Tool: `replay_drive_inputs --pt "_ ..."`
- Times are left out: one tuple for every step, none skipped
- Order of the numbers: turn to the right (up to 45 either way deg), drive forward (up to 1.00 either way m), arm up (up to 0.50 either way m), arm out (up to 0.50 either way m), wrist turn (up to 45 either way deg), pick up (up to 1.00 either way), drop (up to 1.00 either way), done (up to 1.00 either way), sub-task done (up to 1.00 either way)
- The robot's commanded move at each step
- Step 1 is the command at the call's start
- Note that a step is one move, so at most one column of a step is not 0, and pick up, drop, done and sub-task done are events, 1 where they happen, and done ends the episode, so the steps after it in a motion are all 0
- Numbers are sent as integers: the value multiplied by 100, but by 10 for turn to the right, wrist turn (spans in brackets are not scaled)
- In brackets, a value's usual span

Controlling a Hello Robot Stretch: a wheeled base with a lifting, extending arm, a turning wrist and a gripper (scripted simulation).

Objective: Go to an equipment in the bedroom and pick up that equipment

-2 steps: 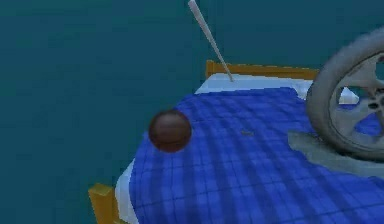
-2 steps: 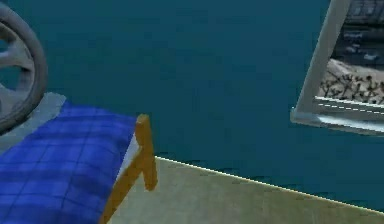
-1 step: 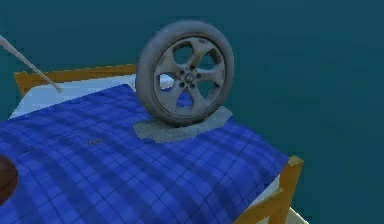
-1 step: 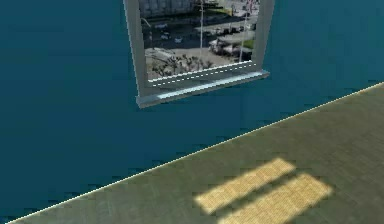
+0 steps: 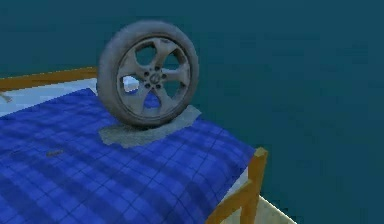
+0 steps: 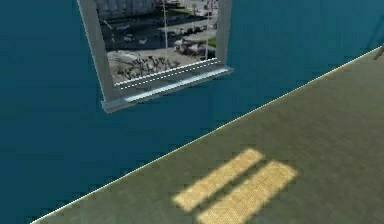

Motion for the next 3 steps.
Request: replay_drive_inputs --pt "0 25 0 0 0 0 0 0 0" --pt "-450 0 0 0 0 0 0 0 0" --pt "-450 0 0 0 0 0 0 0 0"
